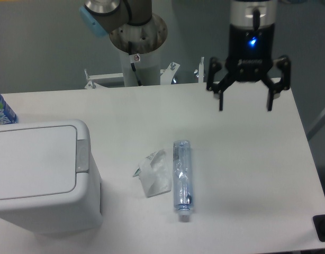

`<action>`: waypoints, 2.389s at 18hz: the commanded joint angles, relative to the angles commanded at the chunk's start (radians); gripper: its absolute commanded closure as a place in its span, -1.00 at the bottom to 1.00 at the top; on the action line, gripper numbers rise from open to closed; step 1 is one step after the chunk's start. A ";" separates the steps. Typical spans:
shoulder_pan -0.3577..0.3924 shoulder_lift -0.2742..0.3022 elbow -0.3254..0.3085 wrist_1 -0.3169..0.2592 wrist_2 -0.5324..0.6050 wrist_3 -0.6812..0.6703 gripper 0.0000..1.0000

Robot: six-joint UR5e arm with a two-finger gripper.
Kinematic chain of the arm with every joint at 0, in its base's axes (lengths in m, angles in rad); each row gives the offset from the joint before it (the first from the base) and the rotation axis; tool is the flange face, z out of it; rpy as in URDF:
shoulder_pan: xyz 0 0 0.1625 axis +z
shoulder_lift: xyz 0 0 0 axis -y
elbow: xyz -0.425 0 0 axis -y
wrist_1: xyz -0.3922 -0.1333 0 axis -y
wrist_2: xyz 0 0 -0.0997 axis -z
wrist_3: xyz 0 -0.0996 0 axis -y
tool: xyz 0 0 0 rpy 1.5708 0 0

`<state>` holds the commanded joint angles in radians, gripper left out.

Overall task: Open the trash can
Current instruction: 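Move the open gripper toward the white trash can lid, then lower the gripper finger onto the lid edge of the trash can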

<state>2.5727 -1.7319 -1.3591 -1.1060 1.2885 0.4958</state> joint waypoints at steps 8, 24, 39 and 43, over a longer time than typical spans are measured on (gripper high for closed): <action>-0.138 0.000 -0.003 -0.002 0.005 -0.222 -1.00; -0.276 -0.043 -0.028 0.000 0.003 -0.428 -1.00; -0.310 -0.046 -0.064 -0.002 0.002 -0.433 -1.00; -0.325 -0.048 -0.086 0.000 0.000 -0.433 -1.00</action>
<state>2.2473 -1.7794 -1.4450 -1.1060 1.2886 0.0629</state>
